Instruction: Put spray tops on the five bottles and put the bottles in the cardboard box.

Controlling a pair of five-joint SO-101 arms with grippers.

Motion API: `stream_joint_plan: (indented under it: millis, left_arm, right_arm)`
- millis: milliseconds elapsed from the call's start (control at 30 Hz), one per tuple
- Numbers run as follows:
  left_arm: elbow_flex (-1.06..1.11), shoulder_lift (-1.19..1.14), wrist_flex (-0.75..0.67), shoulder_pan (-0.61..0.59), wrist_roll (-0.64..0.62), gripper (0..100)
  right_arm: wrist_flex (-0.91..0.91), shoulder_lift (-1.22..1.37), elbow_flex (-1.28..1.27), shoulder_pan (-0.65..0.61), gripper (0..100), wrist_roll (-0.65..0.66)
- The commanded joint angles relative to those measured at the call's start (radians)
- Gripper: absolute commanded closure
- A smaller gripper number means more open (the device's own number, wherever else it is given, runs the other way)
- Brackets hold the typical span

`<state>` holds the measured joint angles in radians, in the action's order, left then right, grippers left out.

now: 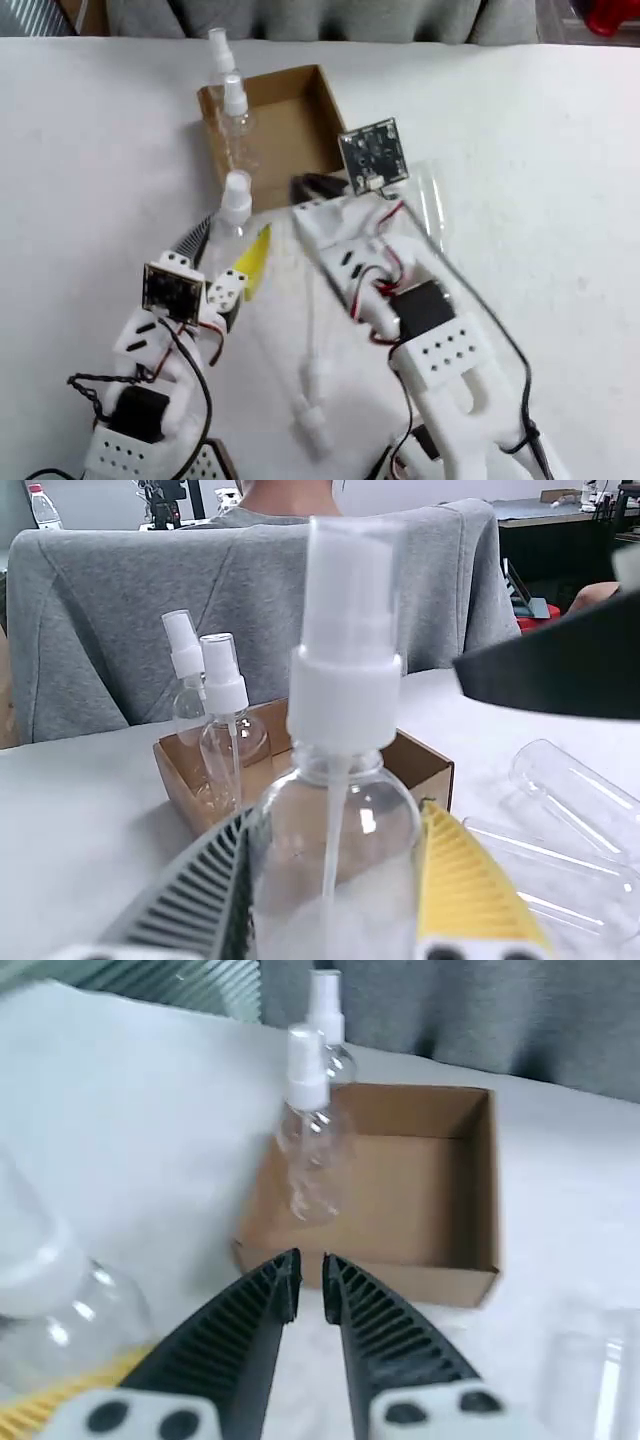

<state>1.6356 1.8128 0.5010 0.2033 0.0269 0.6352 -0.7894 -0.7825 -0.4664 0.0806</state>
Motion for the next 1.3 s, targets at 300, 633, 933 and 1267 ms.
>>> stream_joint_plan:
  millis: [300, 633, 933, 1267]
  left_arm:
    - [0.023, 0.019, -0.068, -0.033, -0.002, 98]
    - [0.057, 0.016, -0.133, -0.070, -0.002, 98]
    - [0.057, 0.013, -0.126, -0.071, -0.003, 98]
    - [-0.049, 0.013, 0.048, -0.070, -0.003, 98]
  right_arm:
    - [0.074, 0.285, 0.215, 0.177, 98.0, 0.209]
    - [0.394, 0.765, 0.732, 0.196, 82.7, 0.209]
    - [0.456, 1.027, 1.059, 0.196, 82.9, 0.209]
    - [0.424, 1.144, 1.155, 0.214, 82.9, 0.199]
